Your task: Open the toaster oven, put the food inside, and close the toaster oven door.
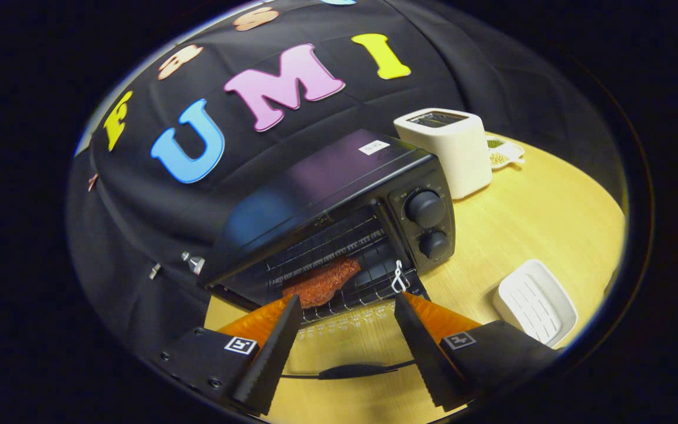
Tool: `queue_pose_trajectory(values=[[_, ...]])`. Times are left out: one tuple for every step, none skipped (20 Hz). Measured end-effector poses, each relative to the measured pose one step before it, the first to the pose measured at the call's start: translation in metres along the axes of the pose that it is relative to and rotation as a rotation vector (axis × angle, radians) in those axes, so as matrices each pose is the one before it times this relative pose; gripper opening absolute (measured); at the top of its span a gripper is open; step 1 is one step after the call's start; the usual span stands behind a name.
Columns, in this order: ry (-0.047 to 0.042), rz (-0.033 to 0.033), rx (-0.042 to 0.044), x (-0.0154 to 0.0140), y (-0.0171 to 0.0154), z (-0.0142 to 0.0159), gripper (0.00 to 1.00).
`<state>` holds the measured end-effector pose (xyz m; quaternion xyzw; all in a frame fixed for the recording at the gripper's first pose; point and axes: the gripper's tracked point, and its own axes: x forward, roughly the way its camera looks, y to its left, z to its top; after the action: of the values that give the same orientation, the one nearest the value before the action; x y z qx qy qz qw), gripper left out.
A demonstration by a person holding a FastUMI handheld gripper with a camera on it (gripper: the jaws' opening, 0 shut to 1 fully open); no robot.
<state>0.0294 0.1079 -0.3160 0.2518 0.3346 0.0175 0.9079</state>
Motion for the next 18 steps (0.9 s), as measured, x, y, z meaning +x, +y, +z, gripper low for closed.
queue_pose_trajectory(values=[[-0.00467,0.00247,-0.04699,-0.00869,0.00105,-0.00200,0.98],[-0.00334,0.00741,-0.03048,-0.00672,0.00394,-0.00179,0.98],[0.00286,0.00797,-0.02540,-0.00316,-0.00007,-0.00854,0.98],[0.00621,0.00765,-0.02516,-0.00575,0.00358,-0.00344,0.98],[0.01028,0.00076,-0.03007,-0.00477,0.00223,-0.00550,0.98],[0.01195,0.00867,-0.02675,-0.00540,0.00406,-0.00627,0.98],[0.01673,0.00607,-0.02658,-0.00515,0.00517,-0.00805,0.98],[0.02022,0.00803,-0.02502,-0.00393,0.00439,-0.00954,0.98],[0.02354,0.00229,-0.02310,-0.00289,0.00283,-0.00895,0.98],[0.02291,-0.00144,-0.01872,-0.00069,0.00222,-0.00922,0.98],[0.02078,-0.00088,-0.01811,0.00076,0.00190,-0.00890,0.98],[0.02548,-0.00513,-0.01848,0.00156,0.00165,-0.00935,0.98],[0.02254,-0.00208,-0.01429,0.00163,0.00167,-0.00982,0.99],[0.02549,-0.00783,-0.00941,0.00337,0.00016,-0.00899,0.99],[0.03033,-0.00623,-0.00336,-0.00420,0.00179,-0.00824,0.99],[0.01895,-0.00152,0.00035,0.00320,0.00107,-0.00806,0.99],[0.02260,-0.01128,-0.00532,0.00656,-0.00155,-0.00700,0.99],[0.03234,-0.00134,-0.00545,0.00580,-0.00025,-0.00796,0.99]])
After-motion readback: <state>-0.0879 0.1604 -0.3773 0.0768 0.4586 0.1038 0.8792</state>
